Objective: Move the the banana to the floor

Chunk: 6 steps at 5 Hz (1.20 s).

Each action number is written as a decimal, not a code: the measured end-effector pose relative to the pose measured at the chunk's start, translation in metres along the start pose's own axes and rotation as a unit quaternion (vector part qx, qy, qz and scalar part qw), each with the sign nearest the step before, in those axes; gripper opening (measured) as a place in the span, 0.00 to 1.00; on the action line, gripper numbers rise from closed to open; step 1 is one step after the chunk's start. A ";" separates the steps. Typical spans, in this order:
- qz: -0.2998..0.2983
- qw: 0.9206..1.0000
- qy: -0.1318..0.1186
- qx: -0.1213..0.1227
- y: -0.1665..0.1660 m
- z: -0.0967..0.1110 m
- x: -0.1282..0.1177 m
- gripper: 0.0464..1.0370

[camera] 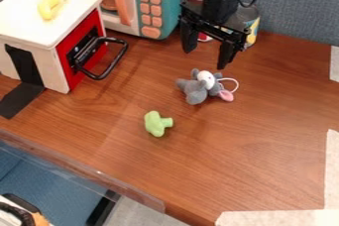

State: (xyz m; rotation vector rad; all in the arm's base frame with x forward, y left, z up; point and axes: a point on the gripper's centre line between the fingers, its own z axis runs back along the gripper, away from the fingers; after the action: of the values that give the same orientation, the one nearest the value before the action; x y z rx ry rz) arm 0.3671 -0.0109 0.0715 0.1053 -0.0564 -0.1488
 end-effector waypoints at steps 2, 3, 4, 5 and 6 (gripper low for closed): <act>0.024 0.999 0.024 -0.015 0.026 -0.008 -0.009 0.96; 0.071 0.997 -0.012 -0.016 0.077 0.020 -0.007 0.96; 0.080 0.997 -0.019 -0.003 0.107 0.036 -0.012 0.96; 0.125 0.992 -0.028 0.010 0.158 0.056 -0.030 0.96; 0.143 0.988 -0.048 0.024 0.192 0.073 -0.036 0.96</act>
State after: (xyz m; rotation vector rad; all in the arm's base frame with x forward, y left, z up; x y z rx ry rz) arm 0.3542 0.1758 0.1630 0.1367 -0.1699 0.1338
